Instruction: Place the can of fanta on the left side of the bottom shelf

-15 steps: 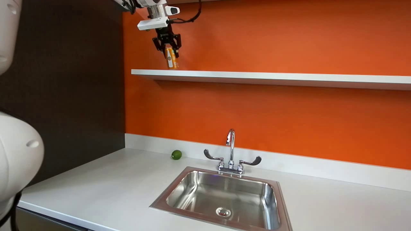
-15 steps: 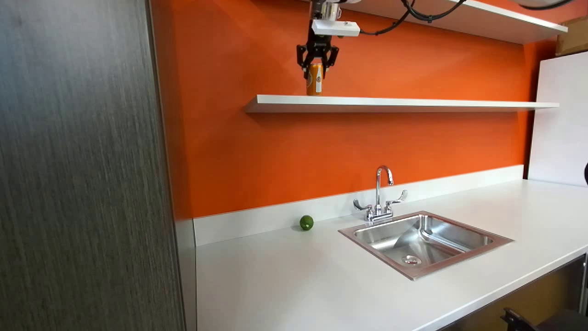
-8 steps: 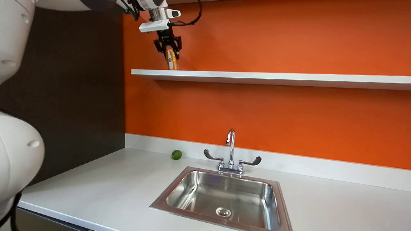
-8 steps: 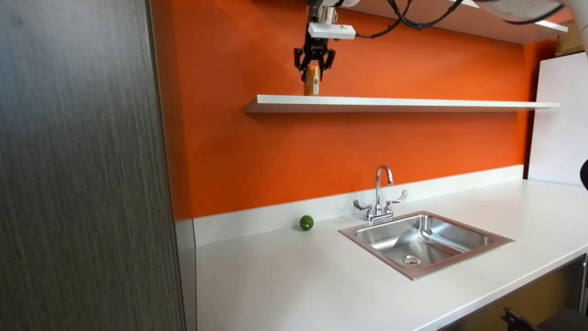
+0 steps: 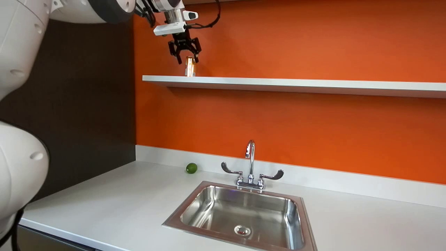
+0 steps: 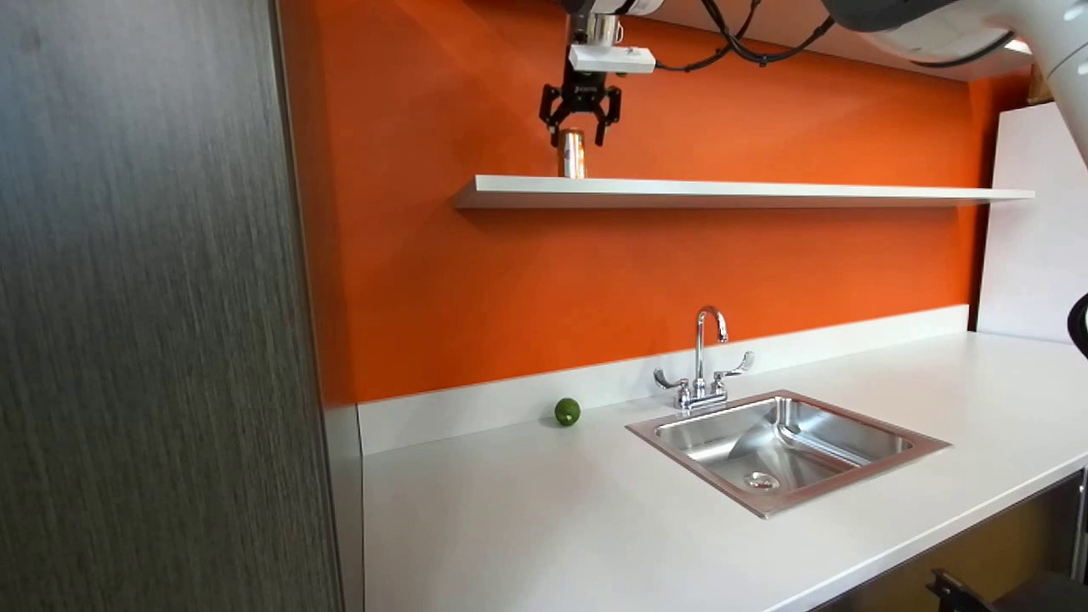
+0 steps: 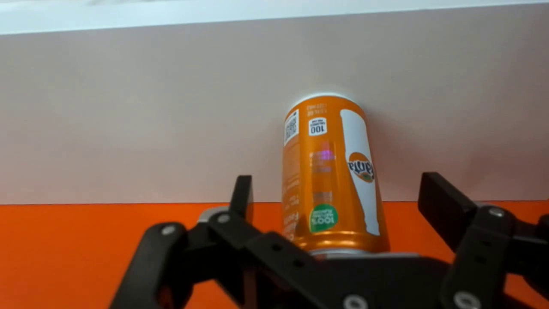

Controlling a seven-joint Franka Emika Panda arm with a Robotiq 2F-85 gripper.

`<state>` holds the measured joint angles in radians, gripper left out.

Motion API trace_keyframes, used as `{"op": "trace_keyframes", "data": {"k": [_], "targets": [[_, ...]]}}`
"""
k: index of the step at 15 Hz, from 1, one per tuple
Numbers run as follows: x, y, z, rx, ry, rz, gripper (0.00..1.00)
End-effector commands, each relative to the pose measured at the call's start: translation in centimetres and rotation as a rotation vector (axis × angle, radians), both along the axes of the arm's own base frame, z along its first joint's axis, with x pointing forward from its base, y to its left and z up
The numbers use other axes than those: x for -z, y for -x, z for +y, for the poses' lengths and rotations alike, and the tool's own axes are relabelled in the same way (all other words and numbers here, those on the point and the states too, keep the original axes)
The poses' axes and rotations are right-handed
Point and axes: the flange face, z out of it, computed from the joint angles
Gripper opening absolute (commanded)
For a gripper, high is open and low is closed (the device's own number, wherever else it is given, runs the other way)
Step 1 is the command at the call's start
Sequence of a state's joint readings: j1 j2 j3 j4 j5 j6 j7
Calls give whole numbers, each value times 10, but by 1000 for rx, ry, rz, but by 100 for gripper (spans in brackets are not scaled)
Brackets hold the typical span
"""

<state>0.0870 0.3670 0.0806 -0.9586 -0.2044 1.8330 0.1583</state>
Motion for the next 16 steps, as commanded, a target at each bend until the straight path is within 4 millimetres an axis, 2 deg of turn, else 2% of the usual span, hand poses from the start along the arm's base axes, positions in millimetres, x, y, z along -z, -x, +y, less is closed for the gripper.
{"op": "trace_keyframes", "data": {"k": [1, 8, 13, 16], "targets": [[-10, 5, -3, 15, 13, 1, 100], [-19, 35, -4, -6, 18, 10, 100], [-24, 84, -3, -26, 29, 16, 100], [-16, 114, -4, -37, 41, 45, 100]]}}
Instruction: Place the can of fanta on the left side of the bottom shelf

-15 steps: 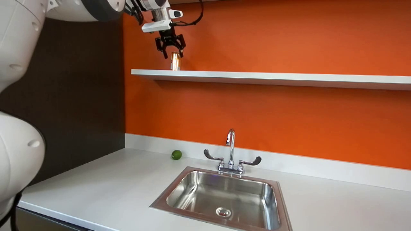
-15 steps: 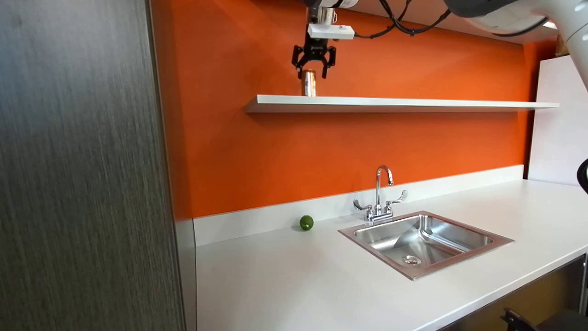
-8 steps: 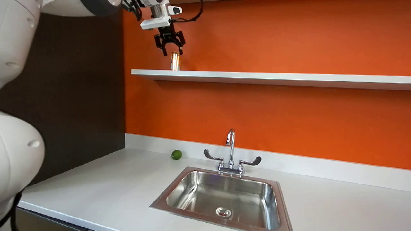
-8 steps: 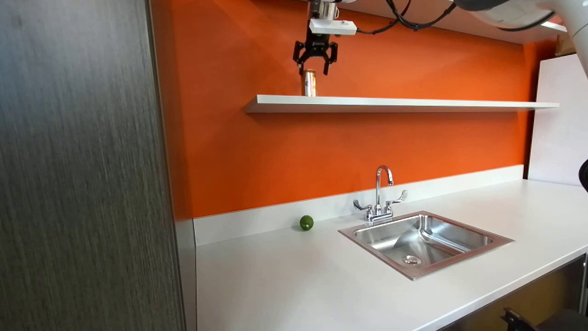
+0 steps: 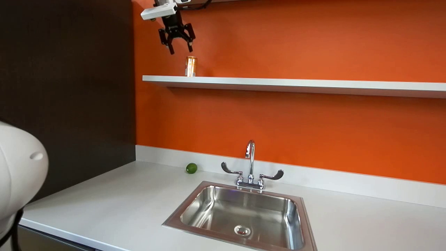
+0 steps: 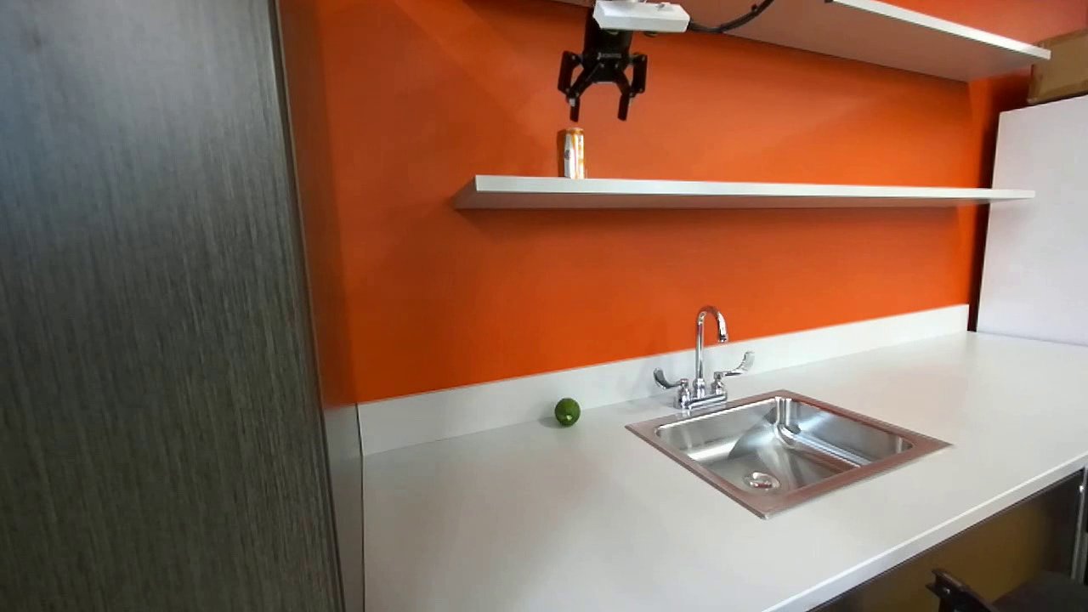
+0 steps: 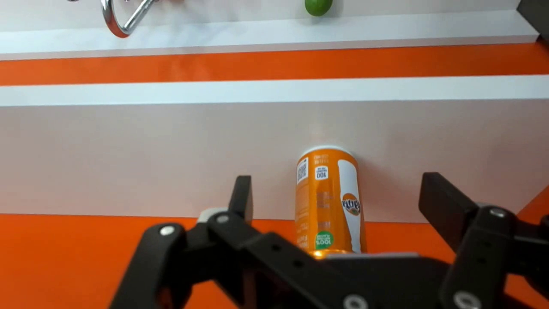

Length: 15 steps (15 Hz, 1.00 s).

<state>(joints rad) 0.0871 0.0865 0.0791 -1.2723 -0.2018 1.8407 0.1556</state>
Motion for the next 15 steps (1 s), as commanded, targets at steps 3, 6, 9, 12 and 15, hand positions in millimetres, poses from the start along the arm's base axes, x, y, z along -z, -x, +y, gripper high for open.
{"op": "trace_keyframes", "data": {"k": [3, 6, 9, 12, 15], "targets": [[31, 65, -6, -42, 9, 73, 100], [65, 85, -12, -53, 9, 130, 100], [112, 102, -23, -56, -2, 183, 100], [166, 121, -33, -56, 0, 235, 100], [220, 137, -38, -68, 6, 290, 100]]}}
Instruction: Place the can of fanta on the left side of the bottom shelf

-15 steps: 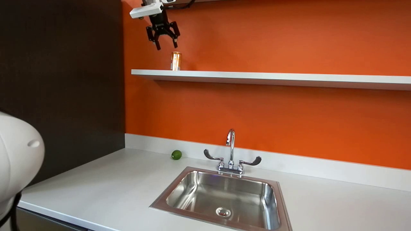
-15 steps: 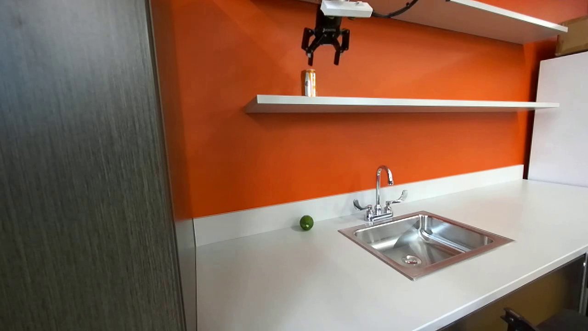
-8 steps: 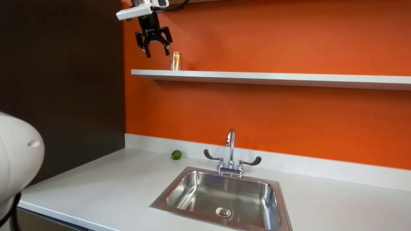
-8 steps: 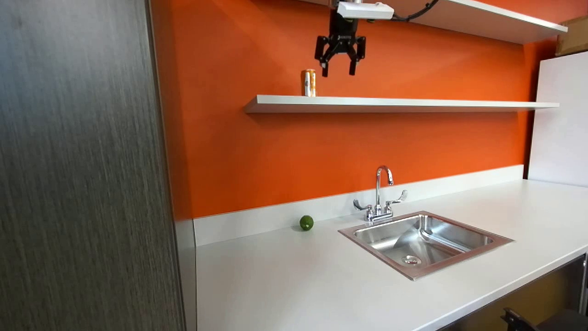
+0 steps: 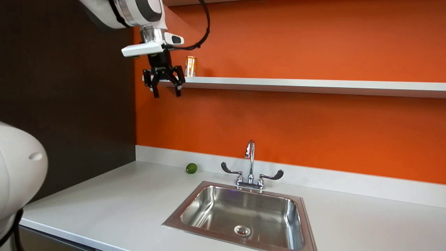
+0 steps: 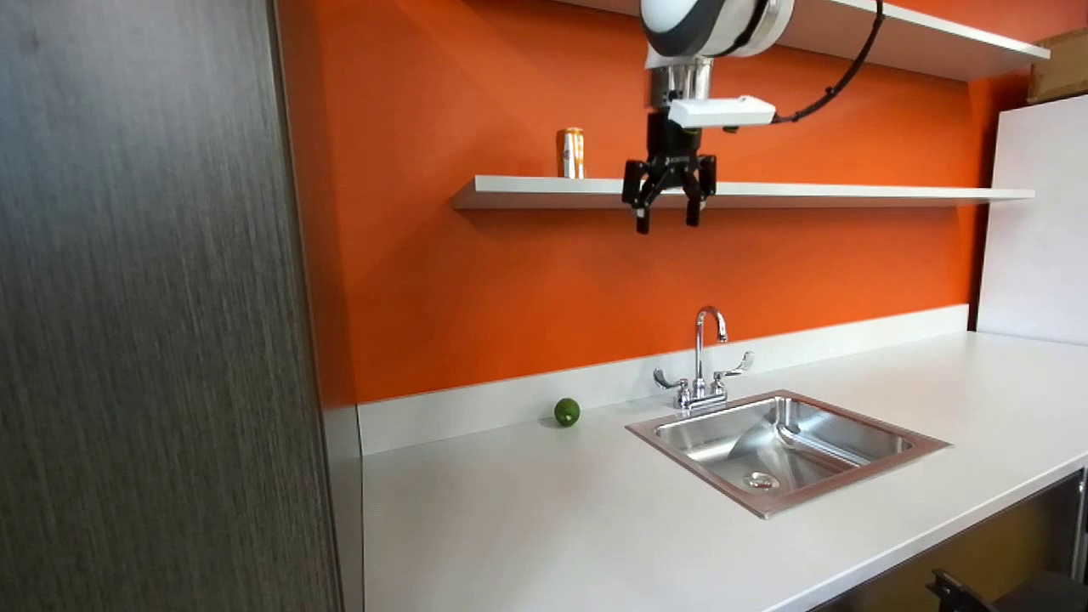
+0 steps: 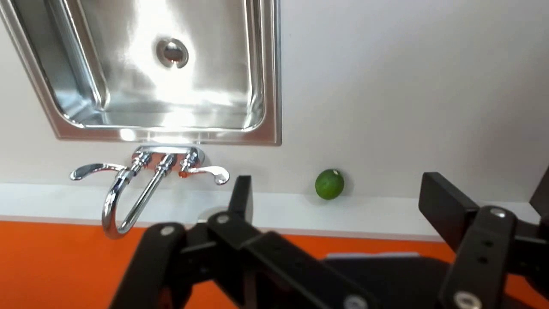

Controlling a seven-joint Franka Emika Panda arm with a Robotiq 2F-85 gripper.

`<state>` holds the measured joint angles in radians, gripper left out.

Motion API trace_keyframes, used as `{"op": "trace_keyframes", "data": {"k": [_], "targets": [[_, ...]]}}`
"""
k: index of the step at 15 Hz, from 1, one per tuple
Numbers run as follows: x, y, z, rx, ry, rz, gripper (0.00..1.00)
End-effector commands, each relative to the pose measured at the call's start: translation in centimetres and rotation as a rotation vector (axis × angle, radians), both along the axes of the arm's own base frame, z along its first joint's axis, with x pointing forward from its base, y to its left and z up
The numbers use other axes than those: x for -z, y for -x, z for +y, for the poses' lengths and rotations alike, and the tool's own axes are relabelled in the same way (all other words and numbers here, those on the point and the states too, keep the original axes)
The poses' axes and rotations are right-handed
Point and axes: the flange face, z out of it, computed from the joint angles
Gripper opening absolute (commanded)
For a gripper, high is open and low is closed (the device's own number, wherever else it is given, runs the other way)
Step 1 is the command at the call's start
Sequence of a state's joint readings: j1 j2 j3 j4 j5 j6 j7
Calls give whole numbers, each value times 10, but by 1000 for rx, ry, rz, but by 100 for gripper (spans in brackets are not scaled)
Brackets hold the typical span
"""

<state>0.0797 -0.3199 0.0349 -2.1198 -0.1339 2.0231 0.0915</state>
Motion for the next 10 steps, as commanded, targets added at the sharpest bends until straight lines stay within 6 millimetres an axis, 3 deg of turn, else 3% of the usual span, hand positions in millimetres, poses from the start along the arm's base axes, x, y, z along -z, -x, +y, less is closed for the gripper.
{"op": "trace_keyframes", "data": {"k": [1, 7, 8, 10], "targets": [[53, 33, -8, -34, -9, 39, 100], [119, 58, -12, -65, -1, 71, 100], [112, 44, -7, -35, -6, 103, 100], [123, 49, -7, -42, -7, 99, 100]]}}
